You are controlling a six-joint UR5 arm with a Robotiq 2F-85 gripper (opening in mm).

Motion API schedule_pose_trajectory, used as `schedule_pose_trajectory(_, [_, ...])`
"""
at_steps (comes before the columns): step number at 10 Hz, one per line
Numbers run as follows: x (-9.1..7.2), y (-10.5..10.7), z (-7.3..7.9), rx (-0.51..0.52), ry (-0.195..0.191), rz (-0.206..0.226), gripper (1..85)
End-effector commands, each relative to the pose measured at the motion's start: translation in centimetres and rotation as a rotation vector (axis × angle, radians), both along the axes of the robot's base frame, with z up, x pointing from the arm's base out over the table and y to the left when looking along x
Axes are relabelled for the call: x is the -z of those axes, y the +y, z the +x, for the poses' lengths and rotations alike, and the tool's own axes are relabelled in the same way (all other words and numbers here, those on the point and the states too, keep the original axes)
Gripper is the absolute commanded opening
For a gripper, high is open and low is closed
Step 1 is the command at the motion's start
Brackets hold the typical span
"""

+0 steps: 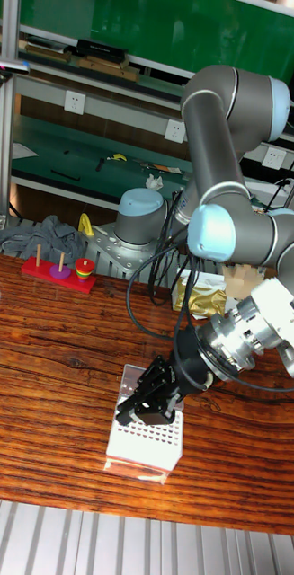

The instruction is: Insert a medium pipette tip into the holder for medium pipette tips

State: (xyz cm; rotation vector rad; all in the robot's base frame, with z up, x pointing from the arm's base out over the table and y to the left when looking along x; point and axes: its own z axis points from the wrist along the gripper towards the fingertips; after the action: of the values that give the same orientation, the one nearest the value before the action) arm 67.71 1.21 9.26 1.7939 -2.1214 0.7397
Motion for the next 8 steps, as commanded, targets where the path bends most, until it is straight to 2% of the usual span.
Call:
schedule_pose_trajectory(1, [0.6,1.7,-1.0,0.046,-0.017,0.093,21.7])
schedule_pose_trajectory(5, [1.0,3.3,-2.2,0.110,-0.035,0.182,18.3])
schedule_pose_trajectory(8, [1.9,6.4,-3.5,0.203,-0.024,0.308,18.0])
